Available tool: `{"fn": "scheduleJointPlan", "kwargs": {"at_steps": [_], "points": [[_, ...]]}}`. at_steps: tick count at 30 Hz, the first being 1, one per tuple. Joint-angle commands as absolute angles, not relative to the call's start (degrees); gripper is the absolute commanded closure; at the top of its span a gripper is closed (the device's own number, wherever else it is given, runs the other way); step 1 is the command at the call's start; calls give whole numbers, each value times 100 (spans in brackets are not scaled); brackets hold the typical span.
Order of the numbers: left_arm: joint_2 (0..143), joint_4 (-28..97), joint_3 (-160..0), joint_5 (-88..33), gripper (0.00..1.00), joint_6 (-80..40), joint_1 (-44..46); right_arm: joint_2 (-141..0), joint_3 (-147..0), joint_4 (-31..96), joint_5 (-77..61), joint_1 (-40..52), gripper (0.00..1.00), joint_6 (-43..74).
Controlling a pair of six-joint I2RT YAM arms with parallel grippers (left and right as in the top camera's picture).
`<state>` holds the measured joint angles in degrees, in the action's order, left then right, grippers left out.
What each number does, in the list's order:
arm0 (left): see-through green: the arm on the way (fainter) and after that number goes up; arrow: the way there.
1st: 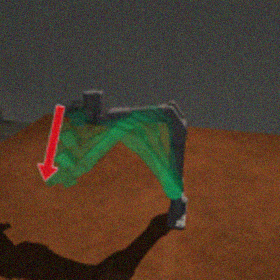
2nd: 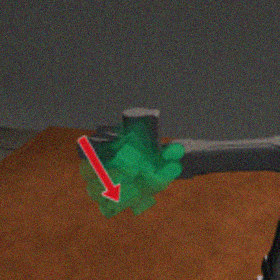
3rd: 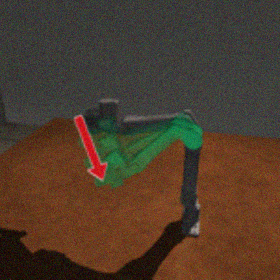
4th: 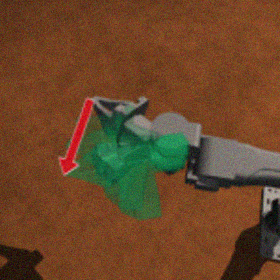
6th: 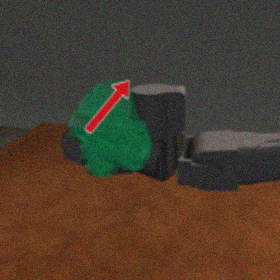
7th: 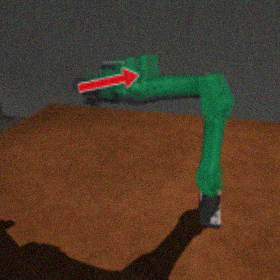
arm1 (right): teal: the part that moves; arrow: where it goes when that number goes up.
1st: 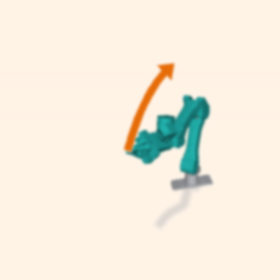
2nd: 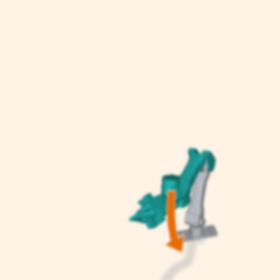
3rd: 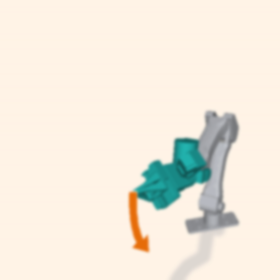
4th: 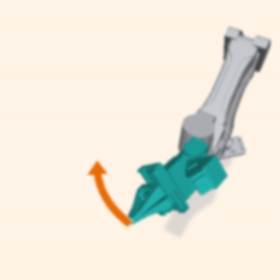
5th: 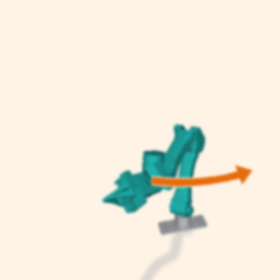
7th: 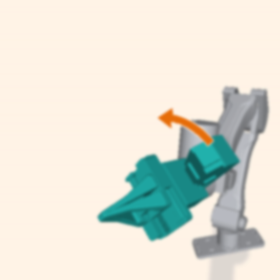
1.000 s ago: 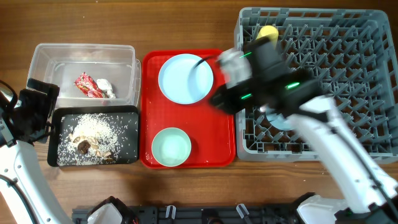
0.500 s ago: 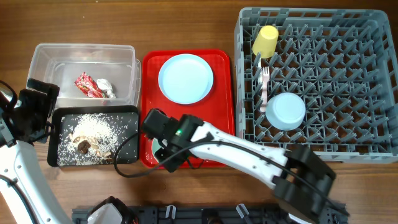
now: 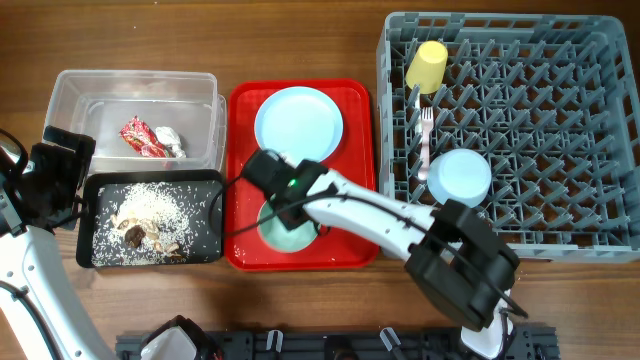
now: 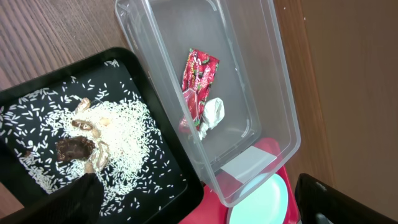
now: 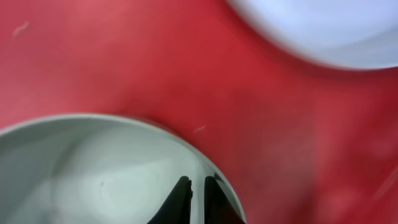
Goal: Sort waste into correct bins and load items into the dishwasher rack
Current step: 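Lower the right gripper onto the green bowl rim and close it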
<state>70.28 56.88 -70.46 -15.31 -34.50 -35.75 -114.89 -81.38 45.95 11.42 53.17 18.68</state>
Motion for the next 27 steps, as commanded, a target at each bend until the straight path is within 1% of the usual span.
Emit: {"fn": "scheduleJointPlan", "kwargs": {"at_steps": [1,4,7,8,10,13,16,20,27], "points": [[7017,5684,-7126,-1535,0,-3321,-3601,-11579,-8180,4405,1817,4794,90,1951],[7017,5684,-7126,-1535,0,-3321,-3601,-11561,-8261,4324,1507,4348,90,1804],[7017,5686,-7126,-1535,0,-3321,-3601,-11474,-8617,4595,639,4130,81,1122],[7017,5684,-7126,-1535,0,-3321,-3601,-11408,-8783,4731,401,4112,79,1050],[7017,5686,-7126,-1535,0,-3321,-3601,-11216,-8976,4856,45,4128,78,1022],[7017,5686,-7126,-1535,0,-3321,-3601,-10903,-9035,5011,-582,4283,78,899],[7017,5684,-7126,-1535,0,-3321,-3601,-10908,-9004,5288,-558,4491,78,897],[7017,5686,-7126,-1535,0,-3321,-3601,-10930,-8652,5277,-563,4696,77,917],[7017,5686,-7126,-1535,0,-3321,-3601,-10930,-7841,4716,-563,4790,77,915]]}}
